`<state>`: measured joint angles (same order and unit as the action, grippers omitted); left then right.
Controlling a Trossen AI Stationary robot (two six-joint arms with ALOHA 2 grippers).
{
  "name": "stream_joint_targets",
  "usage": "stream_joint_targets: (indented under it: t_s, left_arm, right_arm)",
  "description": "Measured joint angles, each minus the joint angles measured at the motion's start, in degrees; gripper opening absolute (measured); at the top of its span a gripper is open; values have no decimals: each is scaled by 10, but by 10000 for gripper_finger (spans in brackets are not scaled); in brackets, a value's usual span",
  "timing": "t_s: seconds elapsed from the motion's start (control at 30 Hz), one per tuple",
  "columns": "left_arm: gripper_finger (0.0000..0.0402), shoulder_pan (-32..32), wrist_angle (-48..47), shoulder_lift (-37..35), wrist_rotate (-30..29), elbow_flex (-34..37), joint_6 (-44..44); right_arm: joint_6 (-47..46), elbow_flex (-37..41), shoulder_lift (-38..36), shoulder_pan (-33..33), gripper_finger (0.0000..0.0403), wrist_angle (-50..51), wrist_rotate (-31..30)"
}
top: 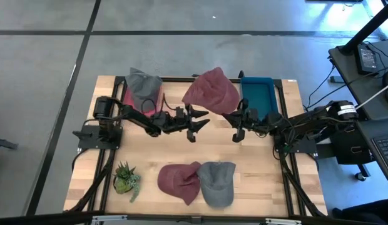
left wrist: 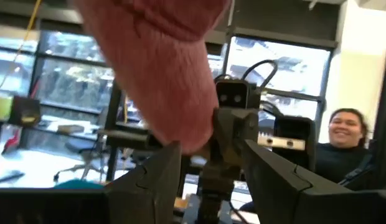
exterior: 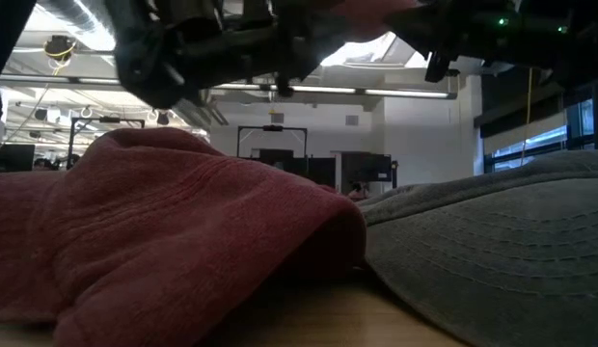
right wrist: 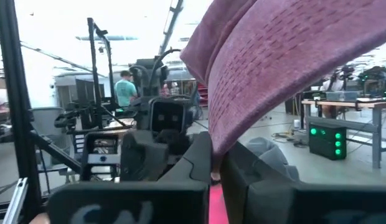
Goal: Pick & Place hat
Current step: Put the top red cap into the blue bin
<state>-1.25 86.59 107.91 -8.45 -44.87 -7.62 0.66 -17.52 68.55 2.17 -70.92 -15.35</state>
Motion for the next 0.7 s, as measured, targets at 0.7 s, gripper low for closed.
stream_joint_targets:
  t_s: [0.7]
  left_arm:
    - [169,-10,-20,-2,83,-24,-8]
  right_arm:
    - [-39,0,-1,16,16,-56,35]
